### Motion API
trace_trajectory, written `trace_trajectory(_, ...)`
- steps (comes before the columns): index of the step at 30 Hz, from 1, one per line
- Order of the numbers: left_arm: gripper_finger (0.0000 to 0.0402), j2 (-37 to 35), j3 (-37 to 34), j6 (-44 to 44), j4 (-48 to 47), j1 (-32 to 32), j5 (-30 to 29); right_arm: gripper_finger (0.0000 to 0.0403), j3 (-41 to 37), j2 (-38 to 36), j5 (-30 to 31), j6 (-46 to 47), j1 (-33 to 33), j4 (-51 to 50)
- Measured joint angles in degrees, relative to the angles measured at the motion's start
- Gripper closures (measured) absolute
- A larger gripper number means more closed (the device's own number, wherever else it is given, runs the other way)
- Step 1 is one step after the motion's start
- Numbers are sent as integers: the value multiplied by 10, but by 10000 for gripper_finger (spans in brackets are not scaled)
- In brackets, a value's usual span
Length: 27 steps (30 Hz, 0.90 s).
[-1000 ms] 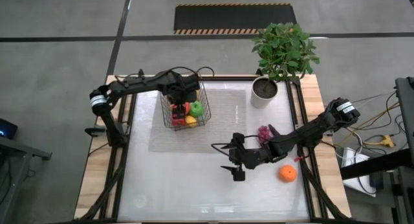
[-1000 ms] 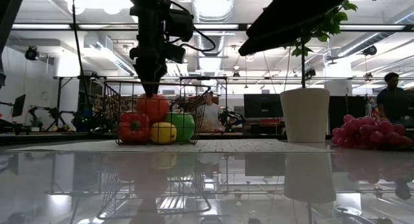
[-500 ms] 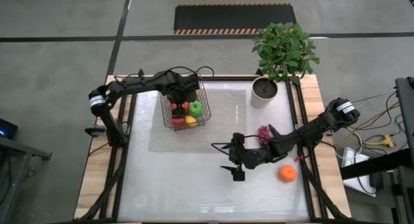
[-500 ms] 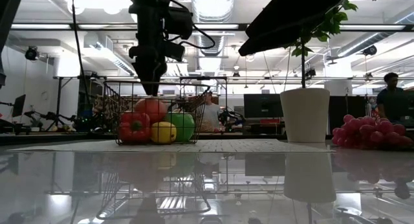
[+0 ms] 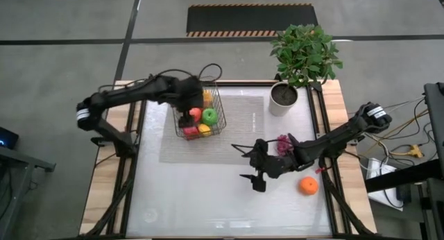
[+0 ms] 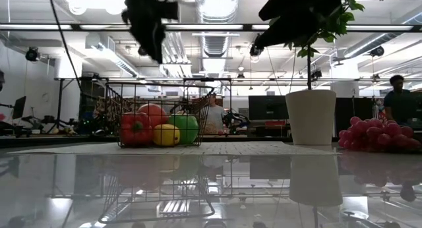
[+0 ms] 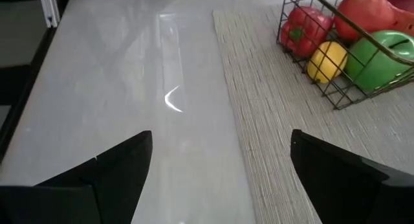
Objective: Build produce basket
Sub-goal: Put the purple eggplant into the brown wire basket
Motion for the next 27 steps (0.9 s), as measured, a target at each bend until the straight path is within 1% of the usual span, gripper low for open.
trace_trajectory(5,90,-81,-37,-23,115,-73,3,63,0,-12,0,26,-1,-8)
trace_trajectory(9,90,-138,-96,-45,242,-134,3,74,1,-18,0,59,-8,-22)
trace_trajectory(13,91,-183,-166,-47,367,-186,2,76,1,-25,0,108,-16,-42)
trace_trajectory(17,91,-214,-235,-58,490,-226,1,76,1,-36,0,183,-24,-94)
trace_trajectory(19,91,-223,-270,-62,562,-240,0,76,1,-39,1,228,-29,-137)
trace_trajectory(22,91,-229,-319,-62,645,-256,0,76,1,-39,0,299,-34,-197)
trace_trajectory(27,91,-235,-372,-63,731,-267,0,76,0,-39,-25,442,-38,-327)
